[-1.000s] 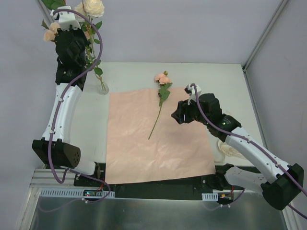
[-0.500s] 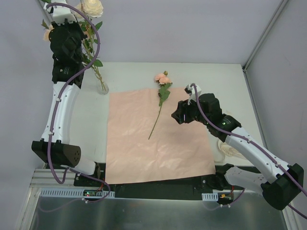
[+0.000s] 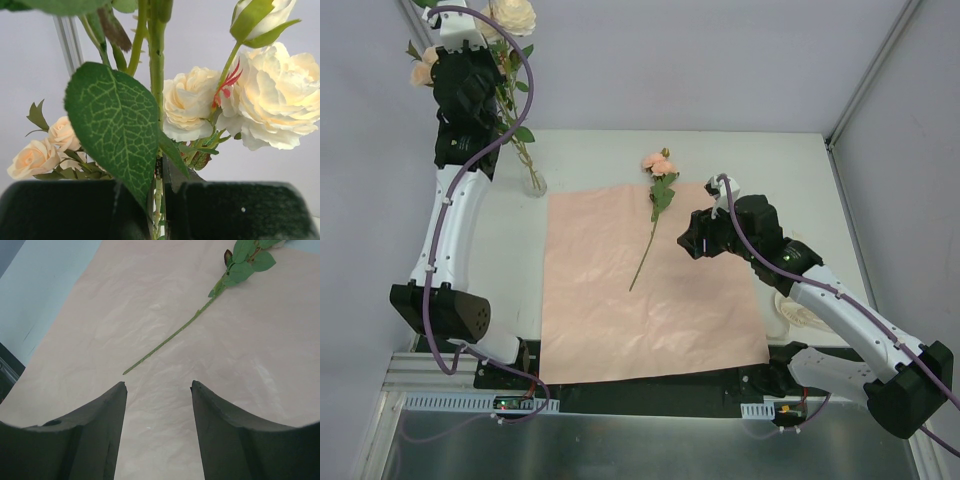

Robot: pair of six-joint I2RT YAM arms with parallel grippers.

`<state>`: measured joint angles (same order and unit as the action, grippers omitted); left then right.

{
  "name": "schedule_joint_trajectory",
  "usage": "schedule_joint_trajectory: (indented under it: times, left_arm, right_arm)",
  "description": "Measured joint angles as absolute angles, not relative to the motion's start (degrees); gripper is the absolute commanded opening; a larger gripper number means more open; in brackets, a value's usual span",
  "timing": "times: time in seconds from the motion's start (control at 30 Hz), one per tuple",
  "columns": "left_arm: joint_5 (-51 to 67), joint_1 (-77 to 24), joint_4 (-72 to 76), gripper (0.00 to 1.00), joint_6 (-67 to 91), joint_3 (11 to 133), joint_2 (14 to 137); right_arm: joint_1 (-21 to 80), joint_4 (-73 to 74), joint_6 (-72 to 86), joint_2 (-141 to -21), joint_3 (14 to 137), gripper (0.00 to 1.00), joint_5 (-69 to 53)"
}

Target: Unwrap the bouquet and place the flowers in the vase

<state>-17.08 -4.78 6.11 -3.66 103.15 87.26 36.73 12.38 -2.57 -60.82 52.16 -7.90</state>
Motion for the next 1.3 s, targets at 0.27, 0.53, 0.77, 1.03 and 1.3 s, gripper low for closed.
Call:
schedule_joint_trajectory:
  times: [0.27, 0.53, 0.77, 1.03, 1.3]
  left_arm:
    - [-17.9, -4.8, 3.6, 0.0, -3.7, 103.5, 89.7]
    - [-18.9, -4.8, 1.4, 0.0, -3.6, 104.8, 91.3]
    - [-20.2, -4.8, 0.1, 0.0, -3.2, 105.6, 92.0]
    - [-21.7, -4.4, -1.0, 0.0, -3.2, 105.8, 93.8]
    - [-21.7, -4.0, -2.1, 0.0, -2.7, 104.0, 94.2]
  right_arm:
    - [36.7, 12.4, -2.5, -60.9, 52.2, 0.57, -7.9]
    - [36.7, 12.5, -2.4, -61.4, 52.2, 0.57, -7.9]
    - [36.7, 12.5, -2.4, -61.6, 52.2, 0.57, -7.9]
    - [36.7, 12.7, -1.9, -63.2, 52.5, 0.57, -8.8]
    - [36.7, 13.0, -1.6, -65.3, 52.8, 0.57, -9.4]
